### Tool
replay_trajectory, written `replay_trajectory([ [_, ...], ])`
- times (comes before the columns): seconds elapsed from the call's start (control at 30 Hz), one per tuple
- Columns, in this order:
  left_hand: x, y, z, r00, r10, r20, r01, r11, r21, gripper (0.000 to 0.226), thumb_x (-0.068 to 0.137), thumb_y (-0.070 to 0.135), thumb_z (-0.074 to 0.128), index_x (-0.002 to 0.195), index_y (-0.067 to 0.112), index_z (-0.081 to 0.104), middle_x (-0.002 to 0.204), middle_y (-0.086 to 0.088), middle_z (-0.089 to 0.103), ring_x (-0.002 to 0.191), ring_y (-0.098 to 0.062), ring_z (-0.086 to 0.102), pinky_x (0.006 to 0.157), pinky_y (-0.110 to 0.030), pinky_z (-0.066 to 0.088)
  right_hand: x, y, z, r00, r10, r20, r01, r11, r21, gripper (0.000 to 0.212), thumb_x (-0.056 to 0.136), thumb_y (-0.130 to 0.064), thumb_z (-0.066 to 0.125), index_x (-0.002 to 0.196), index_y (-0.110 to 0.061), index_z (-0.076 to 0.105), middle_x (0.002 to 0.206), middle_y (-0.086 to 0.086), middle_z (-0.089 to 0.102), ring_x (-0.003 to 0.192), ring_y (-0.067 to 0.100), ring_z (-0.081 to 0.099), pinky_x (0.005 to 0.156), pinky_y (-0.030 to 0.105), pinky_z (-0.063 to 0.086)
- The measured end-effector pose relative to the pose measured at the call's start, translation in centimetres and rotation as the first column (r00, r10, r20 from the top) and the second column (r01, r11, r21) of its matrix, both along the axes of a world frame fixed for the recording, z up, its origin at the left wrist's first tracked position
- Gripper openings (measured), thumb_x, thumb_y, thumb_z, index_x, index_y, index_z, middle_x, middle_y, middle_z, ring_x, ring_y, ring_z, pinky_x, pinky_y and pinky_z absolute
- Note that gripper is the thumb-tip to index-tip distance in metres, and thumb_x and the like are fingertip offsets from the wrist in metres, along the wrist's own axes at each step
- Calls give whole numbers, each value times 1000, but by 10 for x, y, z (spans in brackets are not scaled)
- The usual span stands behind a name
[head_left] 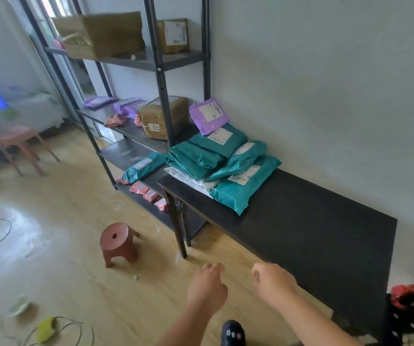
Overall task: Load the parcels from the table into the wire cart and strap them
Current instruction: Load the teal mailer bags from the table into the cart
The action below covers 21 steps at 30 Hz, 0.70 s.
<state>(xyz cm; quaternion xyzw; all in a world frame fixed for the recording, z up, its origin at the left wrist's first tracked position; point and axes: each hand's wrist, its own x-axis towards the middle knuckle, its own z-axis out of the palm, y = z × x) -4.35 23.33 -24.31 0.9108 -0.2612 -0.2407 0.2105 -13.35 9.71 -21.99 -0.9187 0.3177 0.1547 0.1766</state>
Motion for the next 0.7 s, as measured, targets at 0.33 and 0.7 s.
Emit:
replay_trajectory([
  [0.33,151,-106,51,982,177,71,-164,974,-156,39,89,13,49,121,30,64,121,11,61,109,-10,57,87,-22,48,144,-97,44,973,-35,228,44,998,-34,10,98,-37,52,95,-33,61,87,-11,63,77,3,60,71,23,53],
  [0.7,273,-181,110,911,400,-96,-400,805,-439,24,89,18,58,109,26,66,106,11,66,92,-7,58,77,-21,43,250,-165,75,849,-11,529,106,983,-149,16,97,-36,47,91,-31,62,82,-12,66,75,6,61,64,22,46],
])
